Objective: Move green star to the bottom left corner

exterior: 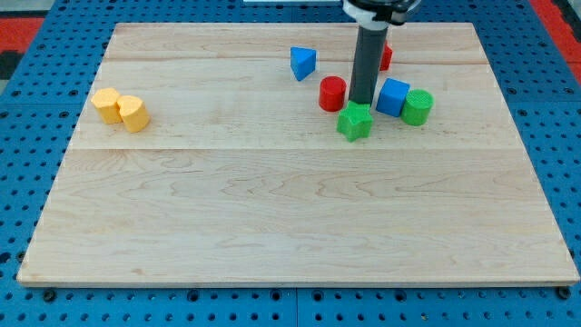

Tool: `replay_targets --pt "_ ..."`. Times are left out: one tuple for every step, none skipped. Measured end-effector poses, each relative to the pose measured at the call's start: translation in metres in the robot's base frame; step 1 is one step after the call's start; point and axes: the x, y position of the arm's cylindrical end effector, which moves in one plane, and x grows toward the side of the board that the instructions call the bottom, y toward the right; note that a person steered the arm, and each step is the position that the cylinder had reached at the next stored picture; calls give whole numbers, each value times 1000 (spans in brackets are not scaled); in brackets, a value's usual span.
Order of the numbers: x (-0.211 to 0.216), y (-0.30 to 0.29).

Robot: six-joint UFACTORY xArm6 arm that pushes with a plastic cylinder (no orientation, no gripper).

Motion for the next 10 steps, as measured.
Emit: replay_targets --pt "41 -92" --pt "35 -64" --pt "9 -53" --pt "8 6" --pt "56 6" --pt "83 -65" --pt "84 -172" --pt "110 -215" --pt "128 -202" --pt "150 -261"
